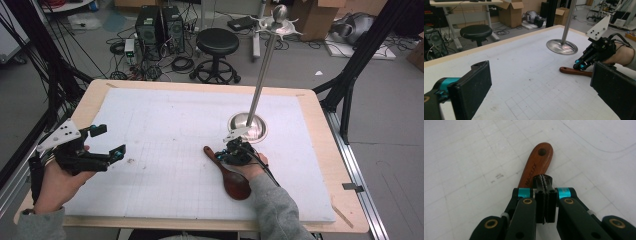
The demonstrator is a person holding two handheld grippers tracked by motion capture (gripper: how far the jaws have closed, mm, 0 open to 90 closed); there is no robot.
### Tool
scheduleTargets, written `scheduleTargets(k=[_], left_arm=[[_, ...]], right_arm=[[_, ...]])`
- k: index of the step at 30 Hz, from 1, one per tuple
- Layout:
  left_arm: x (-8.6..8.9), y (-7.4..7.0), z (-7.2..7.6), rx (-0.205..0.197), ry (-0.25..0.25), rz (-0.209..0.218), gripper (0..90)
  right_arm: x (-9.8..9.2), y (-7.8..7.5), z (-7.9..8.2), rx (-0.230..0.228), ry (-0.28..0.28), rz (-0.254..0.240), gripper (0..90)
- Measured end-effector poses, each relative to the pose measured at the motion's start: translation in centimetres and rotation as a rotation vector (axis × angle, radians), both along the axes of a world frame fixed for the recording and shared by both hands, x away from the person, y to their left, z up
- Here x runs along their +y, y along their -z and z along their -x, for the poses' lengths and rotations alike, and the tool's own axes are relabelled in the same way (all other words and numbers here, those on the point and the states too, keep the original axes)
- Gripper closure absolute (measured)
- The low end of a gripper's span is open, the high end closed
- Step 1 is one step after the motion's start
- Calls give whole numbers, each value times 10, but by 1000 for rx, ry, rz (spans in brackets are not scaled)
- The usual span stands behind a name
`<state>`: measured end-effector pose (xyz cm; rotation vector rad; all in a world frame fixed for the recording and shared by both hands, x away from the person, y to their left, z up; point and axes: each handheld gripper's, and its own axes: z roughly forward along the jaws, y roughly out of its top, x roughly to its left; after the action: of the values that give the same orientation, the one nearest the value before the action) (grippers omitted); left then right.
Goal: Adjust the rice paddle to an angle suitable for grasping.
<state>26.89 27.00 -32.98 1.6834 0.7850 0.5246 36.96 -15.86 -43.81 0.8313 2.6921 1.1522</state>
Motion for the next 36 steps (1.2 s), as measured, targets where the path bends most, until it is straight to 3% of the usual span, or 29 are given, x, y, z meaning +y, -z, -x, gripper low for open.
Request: scheduleTargets(k=[3,5,8,10,13,18,22,27,32,36], left_arm=[[2,0,1,-1,-3,-1,39],[3,0,2,-1,-7,-2,39],[5,0,4,-1,-11,-1,39],[6,0,5,-2,-15,-3,39],[7,-1,6,-5,-17,-2,40],[7,0,7,-3,-16,-1,39],[6,0,5,-3,-9,1,39],[6,-2,3,-8,-5,11,39],[4,-5,2,-18,3,22,39],[1,-7,-1,-20,17,25,40]], right_arm=[[10,0,2,-25,-20,32,900],[16,-1,2,-3,-53,13,900],[27,-4,6,-27,-74,61,900],[33,-4,7,-14,-101,47,900],[41,-6,11,-38,-117,100,899],[43,-5,11,-32,-127,92,899],[38,-16,14,-46,-102,23,894],[31,-34,28,-62,-62,-20,677],[29,-46,42,-76,-11,-59,345],[26,-49,46,-62,37,-53,109]])
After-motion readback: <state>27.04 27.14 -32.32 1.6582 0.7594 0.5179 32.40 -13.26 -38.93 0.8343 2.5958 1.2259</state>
